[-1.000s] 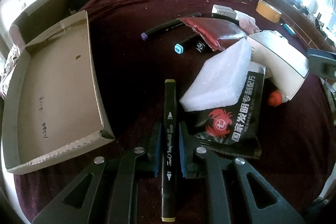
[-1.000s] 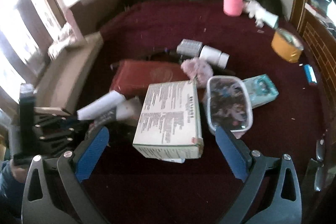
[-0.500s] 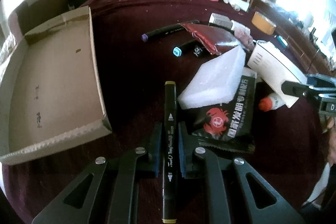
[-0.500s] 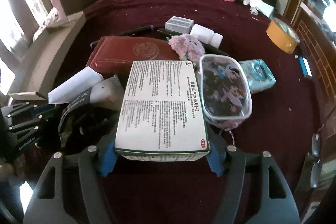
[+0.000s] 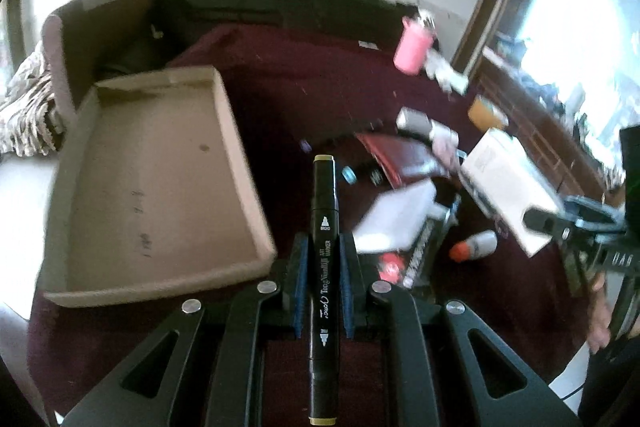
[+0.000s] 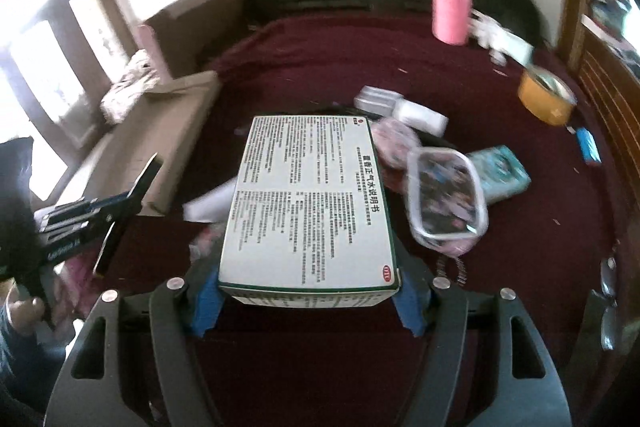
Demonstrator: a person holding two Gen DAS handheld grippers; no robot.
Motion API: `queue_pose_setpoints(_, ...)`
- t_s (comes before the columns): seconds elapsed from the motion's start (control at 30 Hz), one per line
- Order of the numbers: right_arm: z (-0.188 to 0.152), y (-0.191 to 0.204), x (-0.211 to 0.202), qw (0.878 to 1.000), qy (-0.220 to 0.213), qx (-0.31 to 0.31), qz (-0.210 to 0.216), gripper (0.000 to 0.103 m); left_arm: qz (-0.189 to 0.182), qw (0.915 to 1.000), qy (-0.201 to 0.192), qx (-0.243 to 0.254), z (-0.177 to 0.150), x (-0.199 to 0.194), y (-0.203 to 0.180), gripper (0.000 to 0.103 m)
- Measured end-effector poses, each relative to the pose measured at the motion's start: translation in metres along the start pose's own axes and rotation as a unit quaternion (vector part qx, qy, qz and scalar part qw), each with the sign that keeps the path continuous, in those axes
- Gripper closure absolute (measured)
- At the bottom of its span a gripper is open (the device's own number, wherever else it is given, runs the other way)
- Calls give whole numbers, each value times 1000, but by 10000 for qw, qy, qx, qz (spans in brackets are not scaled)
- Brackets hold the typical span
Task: Organize objects
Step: 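Lift the marker with the left tool while the right tool grasps the white medicine box, then carry the marker and box into the cardboard tray and release both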
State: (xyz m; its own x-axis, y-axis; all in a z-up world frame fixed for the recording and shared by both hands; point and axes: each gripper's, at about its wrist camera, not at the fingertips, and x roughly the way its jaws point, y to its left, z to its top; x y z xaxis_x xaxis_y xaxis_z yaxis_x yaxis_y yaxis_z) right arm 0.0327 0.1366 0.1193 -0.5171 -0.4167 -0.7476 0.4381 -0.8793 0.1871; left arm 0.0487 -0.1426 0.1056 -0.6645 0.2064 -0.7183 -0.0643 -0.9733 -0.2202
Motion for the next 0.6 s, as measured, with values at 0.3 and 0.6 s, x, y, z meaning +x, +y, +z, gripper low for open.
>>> queue_pose_setpoints(0.3, 44, 73, 23, 9961, 182, -386, 777, 33, 405, 9985, -233, -295, 28, -30, 62, 91)
queue_pose_setpoints(0.6, 87, 145, 79, 9906, 454, -751, 1044, 32, 757, 9956, -23, -556, 67, -9, 127, 91)
